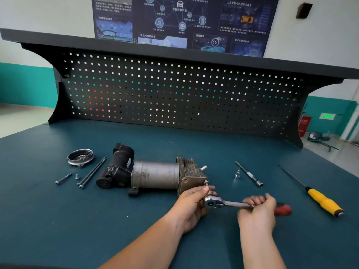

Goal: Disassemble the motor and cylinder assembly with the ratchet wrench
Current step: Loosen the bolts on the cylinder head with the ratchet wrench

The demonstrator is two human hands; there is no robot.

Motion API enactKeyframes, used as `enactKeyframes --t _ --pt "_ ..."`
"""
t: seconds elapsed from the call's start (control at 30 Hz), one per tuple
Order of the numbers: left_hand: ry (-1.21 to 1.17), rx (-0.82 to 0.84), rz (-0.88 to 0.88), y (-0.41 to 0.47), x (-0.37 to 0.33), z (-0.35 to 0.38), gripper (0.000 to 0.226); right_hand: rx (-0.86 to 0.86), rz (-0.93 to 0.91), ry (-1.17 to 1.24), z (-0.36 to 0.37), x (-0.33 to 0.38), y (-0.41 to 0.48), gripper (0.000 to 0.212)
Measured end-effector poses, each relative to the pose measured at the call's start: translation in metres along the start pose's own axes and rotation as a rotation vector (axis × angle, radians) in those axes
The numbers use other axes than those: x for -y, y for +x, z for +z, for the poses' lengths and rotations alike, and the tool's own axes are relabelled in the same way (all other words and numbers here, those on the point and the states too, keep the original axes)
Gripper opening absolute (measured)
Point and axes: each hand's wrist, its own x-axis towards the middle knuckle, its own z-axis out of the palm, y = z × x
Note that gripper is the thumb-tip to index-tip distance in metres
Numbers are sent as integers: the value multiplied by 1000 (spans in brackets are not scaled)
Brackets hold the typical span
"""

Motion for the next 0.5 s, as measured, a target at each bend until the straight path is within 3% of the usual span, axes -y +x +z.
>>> enactKeyframes --t 0.1,0.23,0.37,0.5 --pt "30 -7 -16 1 0 0 17 102 -140 -70 20 5 -5 27" --pt "58 -22 -17 4 2 -2 13 393 -334 -238 50 2 -21 28" --pt "58 -22 -5 7 6 -3 16 688 -477 -525 67 -9 -37 32" --pt "61 19 25 6 6 -5 18 931 -780 -906 69 -26 -55 24"
